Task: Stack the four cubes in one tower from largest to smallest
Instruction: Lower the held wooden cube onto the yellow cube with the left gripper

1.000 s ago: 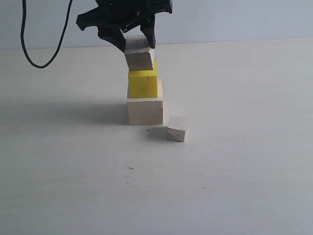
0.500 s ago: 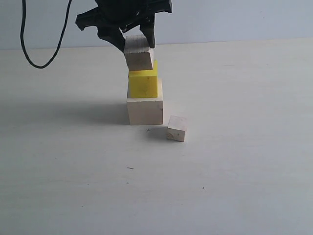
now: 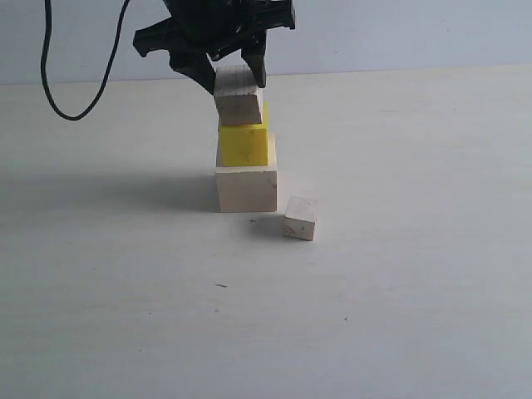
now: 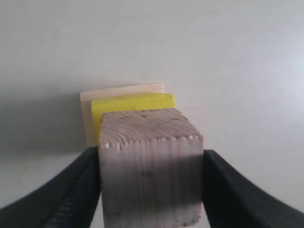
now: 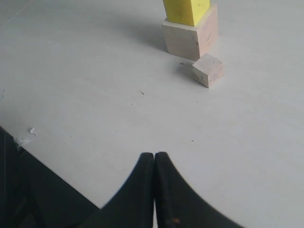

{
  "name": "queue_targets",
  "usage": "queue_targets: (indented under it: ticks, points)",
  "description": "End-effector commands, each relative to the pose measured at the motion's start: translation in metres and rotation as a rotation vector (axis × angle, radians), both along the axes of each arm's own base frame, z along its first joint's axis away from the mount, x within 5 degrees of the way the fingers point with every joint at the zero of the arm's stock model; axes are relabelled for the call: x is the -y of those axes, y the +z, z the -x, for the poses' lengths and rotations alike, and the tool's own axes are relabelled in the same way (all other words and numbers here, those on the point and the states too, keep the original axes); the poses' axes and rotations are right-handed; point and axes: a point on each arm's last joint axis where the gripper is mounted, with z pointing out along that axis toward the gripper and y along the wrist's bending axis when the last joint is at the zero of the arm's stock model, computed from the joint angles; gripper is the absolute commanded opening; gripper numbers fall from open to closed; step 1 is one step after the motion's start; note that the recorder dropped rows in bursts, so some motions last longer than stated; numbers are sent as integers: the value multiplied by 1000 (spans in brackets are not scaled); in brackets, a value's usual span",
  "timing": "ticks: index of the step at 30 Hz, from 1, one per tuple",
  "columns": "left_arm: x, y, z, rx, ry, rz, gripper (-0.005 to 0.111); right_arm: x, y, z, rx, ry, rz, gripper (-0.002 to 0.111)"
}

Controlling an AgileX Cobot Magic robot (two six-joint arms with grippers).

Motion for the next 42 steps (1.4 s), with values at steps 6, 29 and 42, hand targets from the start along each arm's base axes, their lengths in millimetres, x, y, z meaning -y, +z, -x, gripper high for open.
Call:
queue_targets:
  ticks: [6, 29, 42]
  points:
    - [3, -1, 1, 3, 0, -3, 0, 0, 0, -1, 16, -1, -1, 0]
    - [4, -1, 2, -10, 21, 11, 0, 0, -1, 0, 9, 3, 3, 0]
    - [1, -2, 0, 10, 21, -18, 0, 0, -1, 0, 9, 3, 3, 0]
